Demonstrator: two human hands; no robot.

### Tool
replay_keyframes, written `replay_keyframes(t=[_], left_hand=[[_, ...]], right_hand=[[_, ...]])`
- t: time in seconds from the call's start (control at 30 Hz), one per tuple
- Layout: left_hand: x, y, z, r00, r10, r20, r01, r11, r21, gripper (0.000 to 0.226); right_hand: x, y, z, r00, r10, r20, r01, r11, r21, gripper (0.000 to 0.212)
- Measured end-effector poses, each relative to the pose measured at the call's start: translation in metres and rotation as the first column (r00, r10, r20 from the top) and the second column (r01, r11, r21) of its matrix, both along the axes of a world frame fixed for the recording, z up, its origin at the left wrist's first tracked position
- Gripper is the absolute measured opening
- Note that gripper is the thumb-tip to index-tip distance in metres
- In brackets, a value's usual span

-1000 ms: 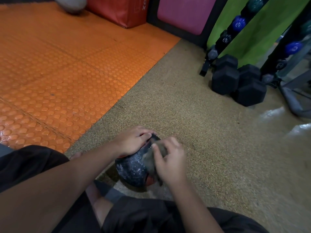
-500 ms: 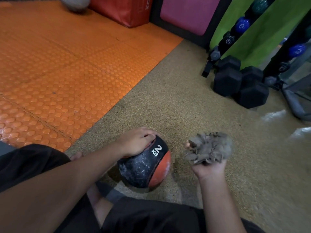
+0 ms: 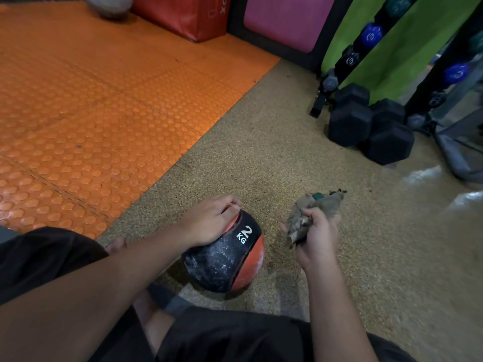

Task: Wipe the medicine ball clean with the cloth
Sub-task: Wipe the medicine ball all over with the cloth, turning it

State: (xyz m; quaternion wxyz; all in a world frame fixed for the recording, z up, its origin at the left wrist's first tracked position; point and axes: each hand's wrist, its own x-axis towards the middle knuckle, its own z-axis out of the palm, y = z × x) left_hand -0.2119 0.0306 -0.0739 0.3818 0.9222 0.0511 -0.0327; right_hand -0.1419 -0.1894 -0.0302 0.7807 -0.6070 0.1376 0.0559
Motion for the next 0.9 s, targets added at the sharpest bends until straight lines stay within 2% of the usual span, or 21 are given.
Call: replay_keyframes(t=[0.07, 0.13, 0.2, 0.23, 0.3, 0.37, 0.47, 0.5, 0.6, 0.7, 0.73, 0.8, 0.9], left_hand=[[0.001, 0.000, -0.005, 0.998, 0.025, 0.060, -0.023, 1.000, -0.021, 0.043], [0.003, 0.002, -0.005, 0.993, 0.033, 0.111, -0.029, 0.999, -0.037, 0.051], [0.001, 0.007, -0.001, 0.993, -0.028, 0.117, 0.032, 0.999, -0.033, 0.074], [-0.001, 0.010, 0.003, 0.992, -0.098, 0.082, 0.098, 0.995, 0.000, 0.086], [-0.007, 0.017, 0.006, 0.969, -0.238, -0.066, 0.244, 0.965, 0.093, 0.101], [-0.010, 0.022, 0.006, 0.941, -0.294, -0.169, 0.313, 0.945, 0.100, 0.119], [-0.007, 0.025, 0.003, 0.944, -0.290, -0.158, 0.300, 0.953, 0.044, 0.139], [-0.005, 0.025, 0.001, 0.948, -0.281, -0.150, 0.288, 0.957, 0.023, 0.139], [-0.002, 0.031, 0.000, 0.953, -0.274, -0.131, 0.271, 0.962, -0.040, 0.135], [-0.002, 0.042, -0.005, 0.938, -0.327, -0.116, 0.326, 0.945, -0.025, 0.135], [-0.002, 0.043, -0.005, 0.933, -0.346, -0.101, 0.346, 0.938, -0.022, 0.133], [-0.002, 0.043, -0.005, 0.921, -0.377, -0.093, 0.377, 0.926, -0.015, 0.141], [-0.002, 0.039, 0.000, 0.918, -0.369, -0.148, 0.369, 0.929, -0.029, 0.140]], right_hand=[[0.000, -0.003, 0.003, 0.995, 0.070, 0.072, -0.056, 0.983, -0.174, 0.046], [-0.001, -0.003, 0.001, 0.969, 0.201, 0.142, -0.122, 0.895, -0.429, 0.047], [-0.004, 0.002, -0.007, 0.935, 0.258, 0.242, -0.050, 0.773, -0.632, 0.040], [-0.005, 0.005, -0.012, 0.924, 0.251, 0.288, 0.014, 0.730, -0.683, 0.040], [-0.009, 0.013, -0.019, 0.908, 0.260, 0.327, 0.065, 0.686, -0.725, 0.043], [-0.011, 0.019, -0.021, 0.904, 0.340, 0.259, -0.035, 0.662, -0.749, 0.045], [-0.024, 0.025, -0.019, 0.858, 0.478, 0.187, -0.174, 0.614, -0.770, 0.026], [-0.034, 0.026, -0.017, 0.822, 0.541, 0.180, -0.211, 0.582, -0.786, 0.029], [-0.064, 0.020, -0.015, 0.598, 0.796, 0.097, -0.294, 0.330, -0.897, 0.062], [-0.082, 0.006, -0.012, 0.412, 0.911, 0.014, -0.313, 0.156, -0.937, 0.076], [-0.083, 0.002, -0.009, 0.376, 0.926, 0.007, -0.307, 0.131, -0.943, 0.078], [-0.074, -0.001, -0.010, 0.366, 0.930, 0.027, -0.296, 0.143, -0.944, 0.081], [-0.044, -0.001, -0.018, 0.486, 0.872, 0.057, -0.282, 0.219, -0.934, 0.073]])
